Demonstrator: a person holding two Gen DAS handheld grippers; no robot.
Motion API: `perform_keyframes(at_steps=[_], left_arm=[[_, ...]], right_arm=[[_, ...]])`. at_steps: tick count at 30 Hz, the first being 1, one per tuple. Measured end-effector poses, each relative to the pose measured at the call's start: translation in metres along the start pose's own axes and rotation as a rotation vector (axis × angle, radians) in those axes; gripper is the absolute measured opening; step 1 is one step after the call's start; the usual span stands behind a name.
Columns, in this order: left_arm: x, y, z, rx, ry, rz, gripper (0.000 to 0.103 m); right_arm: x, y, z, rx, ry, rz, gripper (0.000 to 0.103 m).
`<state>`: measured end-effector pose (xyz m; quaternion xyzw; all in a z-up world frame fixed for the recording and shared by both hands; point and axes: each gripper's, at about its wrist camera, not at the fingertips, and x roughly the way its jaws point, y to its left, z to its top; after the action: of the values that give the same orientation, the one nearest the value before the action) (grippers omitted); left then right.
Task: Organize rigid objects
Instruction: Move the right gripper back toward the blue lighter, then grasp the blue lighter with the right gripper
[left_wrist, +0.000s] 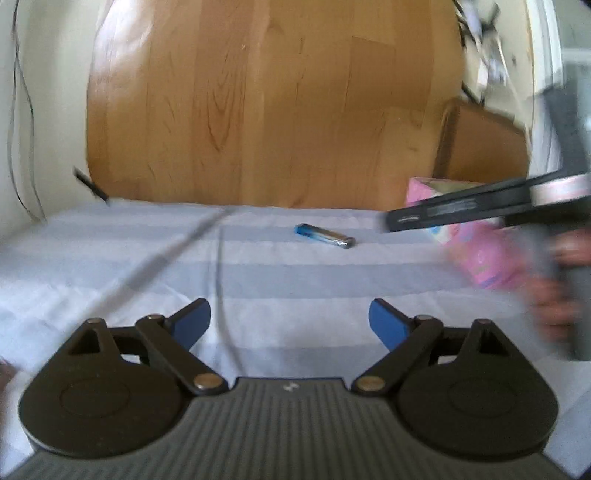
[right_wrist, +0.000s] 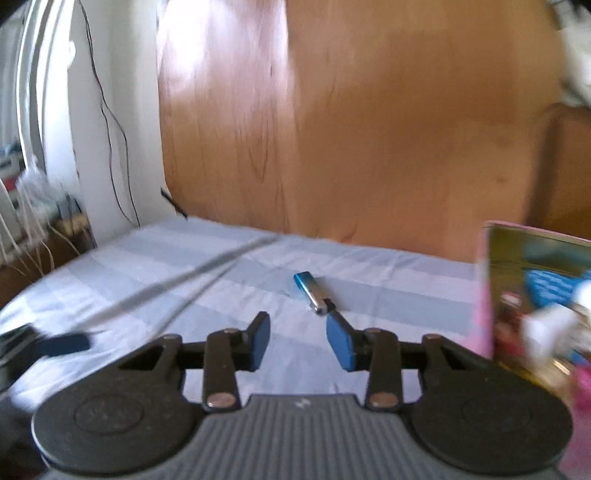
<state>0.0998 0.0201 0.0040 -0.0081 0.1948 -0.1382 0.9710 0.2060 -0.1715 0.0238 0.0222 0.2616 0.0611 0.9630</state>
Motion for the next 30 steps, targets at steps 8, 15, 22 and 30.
perform_keyframes(at_steps=[8,15,22,30], left_arm=[[-0.005,0.005,0.001,-0.057,-0.042,-0.014,0.094],[-0.001,0.018,0.002,-0.140,-0.012,-0.019,0.094],[0.004,0.019,0.003,-0.194,0.104,-0.085,0.095],[0.008,-0.031,0.013,-0.374,0.274,-0.362,0.086]], right_arm=[[0.123,-0.011,0.019,-0.049,0.166,-0.054,0.044],[0.082,-0.001,0.000,-0.049,0.187,0.043,0.025],[-0.024,0.003,-0.058,0.134,0.187,0.199,0.025],[-0.094,-0.016,-0.088,0.310,0.079,0.280,0.025]])
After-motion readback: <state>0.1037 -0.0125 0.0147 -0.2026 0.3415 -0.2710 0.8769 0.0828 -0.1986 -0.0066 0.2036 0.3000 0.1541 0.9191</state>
